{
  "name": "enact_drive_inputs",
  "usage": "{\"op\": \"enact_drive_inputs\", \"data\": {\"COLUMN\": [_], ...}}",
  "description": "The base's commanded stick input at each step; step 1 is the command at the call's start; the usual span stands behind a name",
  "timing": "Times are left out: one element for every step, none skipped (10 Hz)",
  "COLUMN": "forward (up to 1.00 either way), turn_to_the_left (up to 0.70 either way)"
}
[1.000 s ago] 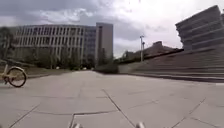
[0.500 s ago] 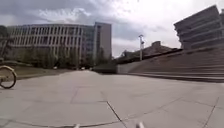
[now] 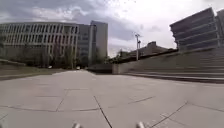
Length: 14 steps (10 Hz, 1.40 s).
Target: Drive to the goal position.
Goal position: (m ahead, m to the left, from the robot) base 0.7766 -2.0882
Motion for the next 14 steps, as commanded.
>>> {"op": "enact_drive_inputs", "data": {"forward": [0.52,0.21,0.00,0.00,0.00,0.00,0.00,0.00,0.00,0.00,0.00,0.00,0.00,0.00], "turn_to_the_left": [-0.30,-0.44,-0.70,-0.70,-0.70,-0.70,-0.70,-0.70,-0.70,-0.70,-0.70,-0.70,-0.70,-0.70]}}
